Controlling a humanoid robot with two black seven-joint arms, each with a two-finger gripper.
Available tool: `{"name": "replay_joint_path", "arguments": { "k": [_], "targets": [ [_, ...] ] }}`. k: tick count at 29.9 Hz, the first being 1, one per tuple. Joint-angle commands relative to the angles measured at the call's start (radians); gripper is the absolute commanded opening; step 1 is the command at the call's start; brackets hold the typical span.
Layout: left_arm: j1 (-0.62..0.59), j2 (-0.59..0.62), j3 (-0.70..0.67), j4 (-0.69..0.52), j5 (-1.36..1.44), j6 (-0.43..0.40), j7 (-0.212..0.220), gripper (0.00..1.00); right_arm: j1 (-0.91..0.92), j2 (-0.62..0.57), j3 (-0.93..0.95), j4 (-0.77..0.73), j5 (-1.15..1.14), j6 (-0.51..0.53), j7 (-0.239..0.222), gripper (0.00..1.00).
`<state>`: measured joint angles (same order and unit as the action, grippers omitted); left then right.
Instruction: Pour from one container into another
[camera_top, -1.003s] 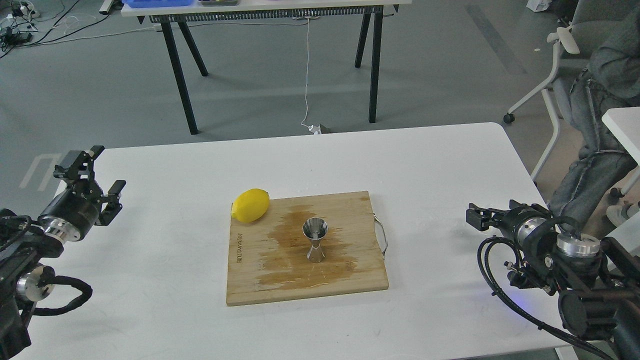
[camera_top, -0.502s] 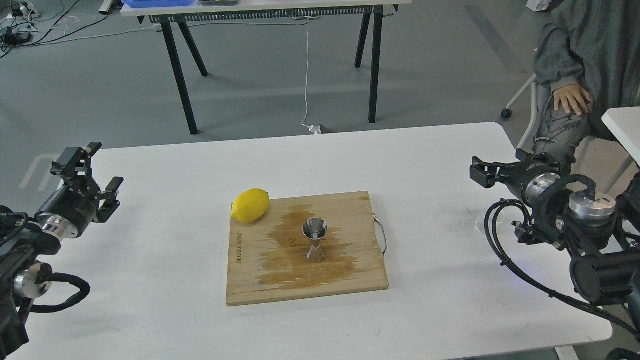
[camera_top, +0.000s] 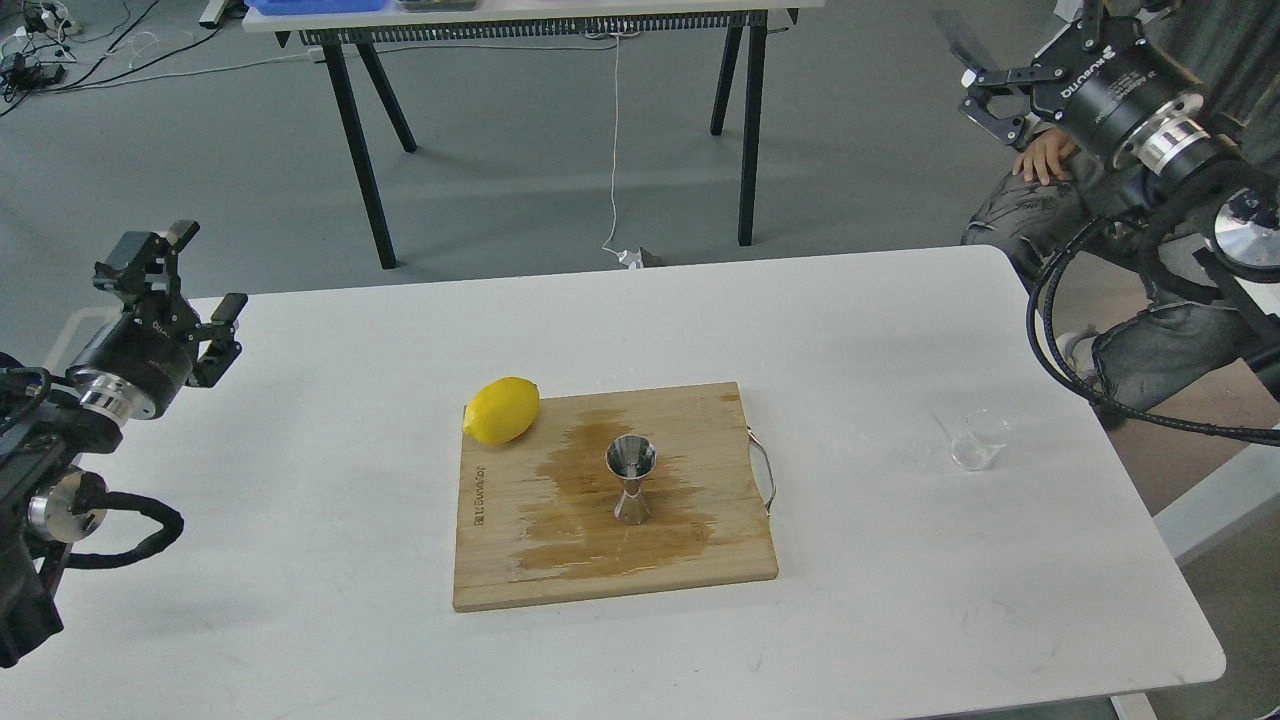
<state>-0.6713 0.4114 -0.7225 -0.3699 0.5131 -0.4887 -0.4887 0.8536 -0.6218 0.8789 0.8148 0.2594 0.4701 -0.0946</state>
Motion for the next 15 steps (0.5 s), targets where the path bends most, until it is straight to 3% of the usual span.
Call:
{"name": "replay_joint_path", "arguments": {
  "k": [1,15],
  "targets": [
    [0.012,0.0,0.001,-0.023,0.004,0.0,0.0,0.99,0.019,0.011,-0.006,-0.068,-0.042,0.019,0.001,0.99],
    [-0.001,0.0,0.0,-0.052,0.004,0.0,0.0,0.99,0.016,0.014,0.008,-0.072,-0.049,0.019,0.012,0.99]
  ]
}}
